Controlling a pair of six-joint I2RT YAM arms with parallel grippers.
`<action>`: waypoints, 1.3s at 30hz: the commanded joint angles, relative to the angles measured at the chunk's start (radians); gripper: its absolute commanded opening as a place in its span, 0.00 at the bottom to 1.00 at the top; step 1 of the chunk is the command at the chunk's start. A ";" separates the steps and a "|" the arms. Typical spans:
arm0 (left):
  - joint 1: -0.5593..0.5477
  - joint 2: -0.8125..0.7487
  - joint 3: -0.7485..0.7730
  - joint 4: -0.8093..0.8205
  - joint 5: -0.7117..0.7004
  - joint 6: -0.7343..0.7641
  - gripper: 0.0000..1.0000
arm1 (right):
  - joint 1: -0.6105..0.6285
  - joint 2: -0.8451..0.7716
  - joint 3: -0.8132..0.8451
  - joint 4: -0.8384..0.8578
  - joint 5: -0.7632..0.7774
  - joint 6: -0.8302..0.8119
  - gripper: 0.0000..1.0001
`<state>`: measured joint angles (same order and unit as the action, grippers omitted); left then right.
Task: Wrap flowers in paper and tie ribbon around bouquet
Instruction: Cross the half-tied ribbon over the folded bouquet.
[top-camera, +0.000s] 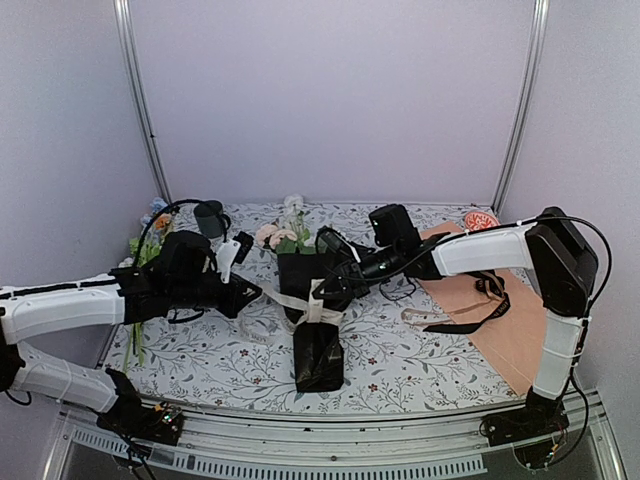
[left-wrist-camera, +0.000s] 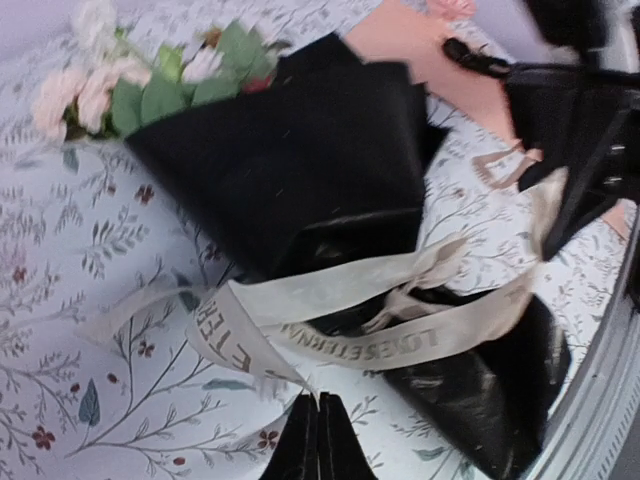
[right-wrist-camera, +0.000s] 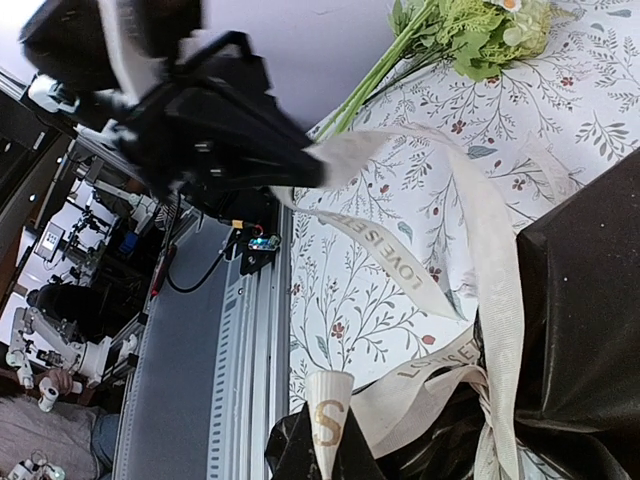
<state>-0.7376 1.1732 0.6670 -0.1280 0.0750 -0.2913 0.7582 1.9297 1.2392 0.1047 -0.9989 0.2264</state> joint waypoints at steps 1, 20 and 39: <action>-0.079 -0.106 0.027 0.050 0.066 0.151 0.00 | -0.014 0.012 0.028 -0.004 0.012 0.019 0.00; -0.163 0.041 0.109 -0.026 0.431 0.292 0.00 | -0.042 0.035 0.083 -0.002 0.018 0.081 0.00; -0.332 0.713 0.635 -0.076 0.649 0.560 0.01 | -0.059 0.097 0.184 -0.077 0.020 0.049 0.00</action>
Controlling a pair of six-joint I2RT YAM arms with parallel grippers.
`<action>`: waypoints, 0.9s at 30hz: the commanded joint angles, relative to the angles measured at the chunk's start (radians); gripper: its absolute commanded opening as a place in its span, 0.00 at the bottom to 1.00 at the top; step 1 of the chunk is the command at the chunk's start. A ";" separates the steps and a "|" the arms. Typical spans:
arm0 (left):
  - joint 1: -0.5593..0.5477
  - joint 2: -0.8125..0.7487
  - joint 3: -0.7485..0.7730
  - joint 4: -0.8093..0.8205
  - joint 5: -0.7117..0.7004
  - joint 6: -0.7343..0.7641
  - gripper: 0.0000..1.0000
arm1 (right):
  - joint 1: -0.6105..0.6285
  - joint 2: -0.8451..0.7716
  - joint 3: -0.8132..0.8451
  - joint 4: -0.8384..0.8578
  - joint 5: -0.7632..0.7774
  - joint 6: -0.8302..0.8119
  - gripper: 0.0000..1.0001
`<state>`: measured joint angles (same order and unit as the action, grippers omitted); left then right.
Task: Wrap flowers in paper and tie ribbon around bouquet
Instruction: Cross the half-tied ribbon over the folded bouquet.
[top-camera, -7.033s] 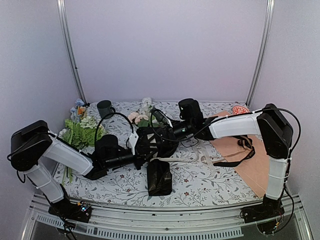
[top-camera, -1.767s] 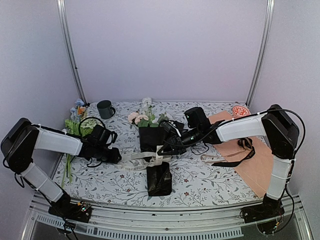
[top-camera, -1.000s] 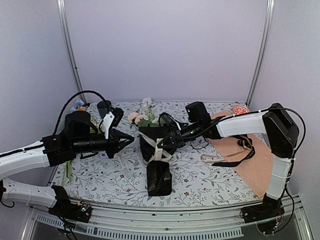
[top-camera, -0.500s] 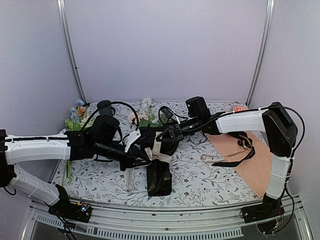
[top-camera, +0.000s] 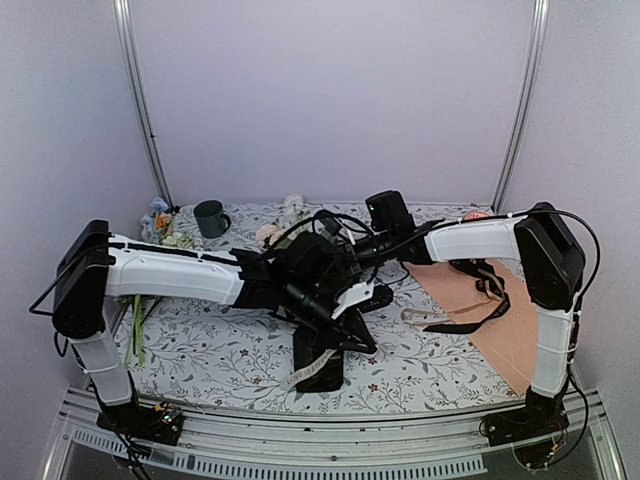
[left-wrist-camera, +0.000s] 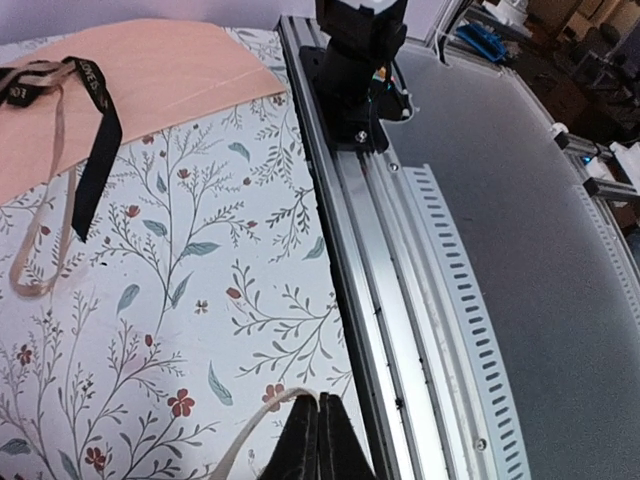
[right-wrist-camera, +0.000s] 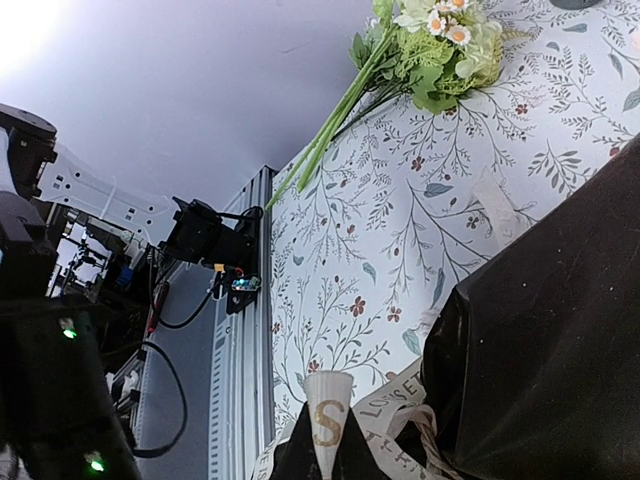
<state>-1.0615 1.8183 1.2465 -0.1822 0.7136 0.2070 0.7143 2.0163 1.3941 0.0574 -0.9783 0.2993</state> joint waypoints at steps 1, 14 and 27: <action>-0.014 0.088 0.073 0.003 -0.021 0.057 0.01 | -0.016 0.011 0.032 -0.036 0.000 -0.031 0.00; -0.076 0.159 0.076 0.163 -0.279 0.007 0.47 | -0.019 0.017 0.042 -0.079 0.002 -0.060 0.00; -0.057 -0.249 -0.242 0.261 -0.574 0.013 0.78 | -0.016 0.009 0.039 -0.094 0.017 -0.059 0.00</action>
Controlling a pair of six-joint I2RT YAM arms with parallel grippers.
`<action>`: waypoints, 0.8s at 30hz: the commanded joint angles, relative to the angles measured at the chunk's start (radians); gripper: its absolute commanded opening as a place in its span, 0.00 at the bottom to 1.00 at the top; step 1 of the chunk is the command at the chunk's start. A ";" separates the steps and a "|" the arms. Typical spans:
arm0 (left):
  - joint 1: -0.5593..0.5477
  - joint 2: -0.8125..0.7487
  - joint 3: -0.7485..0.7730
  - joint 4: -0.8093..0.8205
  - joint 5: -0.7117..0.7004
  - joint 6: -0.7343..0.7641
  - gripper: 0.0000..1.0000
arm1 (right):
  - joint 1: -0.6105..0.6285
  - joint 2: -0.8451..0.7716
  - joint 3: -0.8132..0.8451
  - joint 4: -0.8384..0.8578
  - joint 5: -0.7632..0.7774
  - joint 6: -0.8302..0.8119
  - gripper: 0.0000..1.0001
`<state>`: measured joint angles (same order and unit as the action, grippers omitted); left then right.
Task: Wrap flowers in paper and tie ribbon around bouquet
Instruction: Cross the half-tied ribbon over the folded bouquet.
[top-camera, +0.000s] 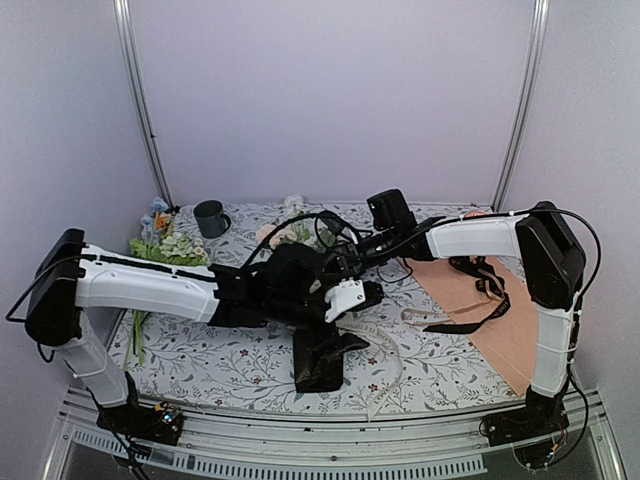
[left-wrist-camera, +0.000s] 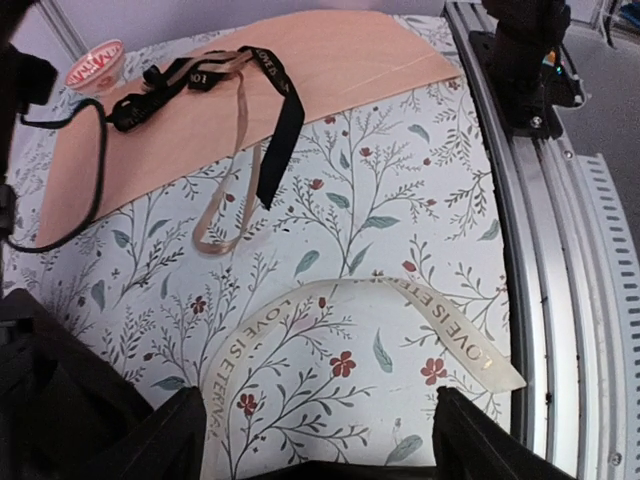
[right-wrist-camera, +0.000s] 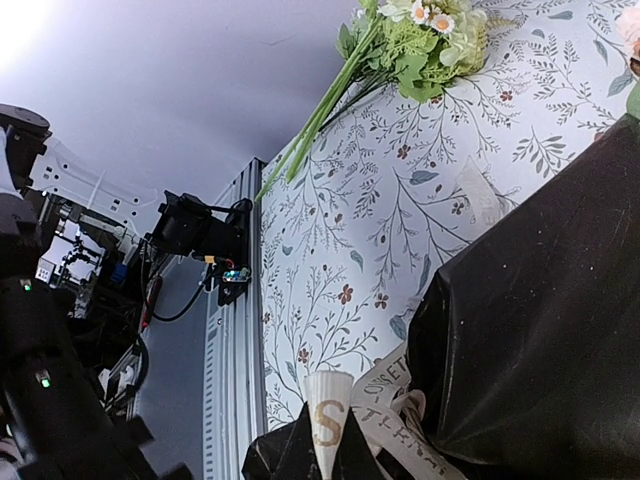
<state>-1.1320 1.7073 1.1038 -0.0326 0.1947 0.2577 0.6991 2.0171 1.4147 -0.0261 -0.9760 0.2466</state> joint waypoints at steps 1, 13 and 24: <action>0.032 -0.195 -0.156 0.188 -0.024 -0.075 0.76 | 0.003 0.006 0.016 -0.010 0.020 -0.004 0.00; 0.248 -0.345 -0.583 0.665 -0.096 -0.386 0.76 | 0.042 0.014 -0.022 0.148 0.066 0.199 0.00; 0.307 -0.119 -0.478 0.709 -0.058 -0.405 0.64 | 0.061 0.022 -0.018 0.171 0.023 0.222 0.00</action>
<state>-0.8402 1.5406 0.5823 0.6201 0.0967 -0.1360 0.7483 2.0174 1.3994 0.1131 -0.9218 0.4580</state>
